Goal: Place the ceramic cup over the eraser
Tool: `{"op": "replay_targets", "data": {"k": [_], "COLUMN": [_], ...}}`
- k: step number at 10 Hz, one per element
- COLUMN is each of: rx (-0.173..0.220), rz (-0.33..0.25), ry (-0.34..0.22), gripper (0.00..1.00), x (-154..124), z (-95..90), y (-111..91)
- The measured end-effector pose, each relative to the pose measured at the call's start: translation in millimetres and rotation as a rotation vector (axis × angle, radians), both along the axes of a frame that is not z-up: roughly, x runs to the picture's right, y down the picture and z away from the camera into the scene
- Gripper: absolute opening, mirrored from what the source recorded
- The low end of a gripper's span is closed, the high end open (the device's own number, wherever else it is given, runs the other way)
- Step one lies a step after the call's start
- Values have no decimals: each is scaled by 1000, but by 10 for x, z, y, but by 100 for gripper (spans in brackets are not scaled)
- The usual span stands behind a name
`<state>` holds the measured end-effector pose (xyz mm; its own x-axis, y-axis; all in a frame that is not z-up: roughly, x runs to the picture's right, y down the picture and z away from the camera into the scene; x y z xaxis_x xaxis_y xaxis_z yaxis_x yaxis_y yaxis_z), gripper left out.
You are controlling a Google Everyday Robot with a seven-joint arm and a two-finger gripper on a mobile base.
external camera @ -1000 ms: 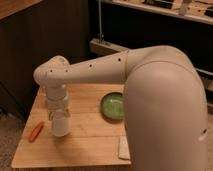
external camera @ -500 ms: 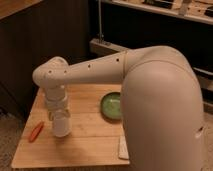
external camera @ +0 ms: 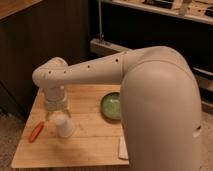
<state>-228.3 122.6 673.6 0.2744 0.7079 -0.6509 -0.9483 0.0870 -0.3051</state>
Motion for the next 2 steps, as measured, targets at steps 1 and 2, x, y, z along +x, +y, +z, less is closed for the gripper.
{"op": "replay_targets", "data": {"k": [1,2], "rx": [5,7], "rz": [1,1], "ry": [-4,-5], "gripper": [60,60], "x": [-3,-5], "z": [-7,-11], "y": [-3,-5]}}
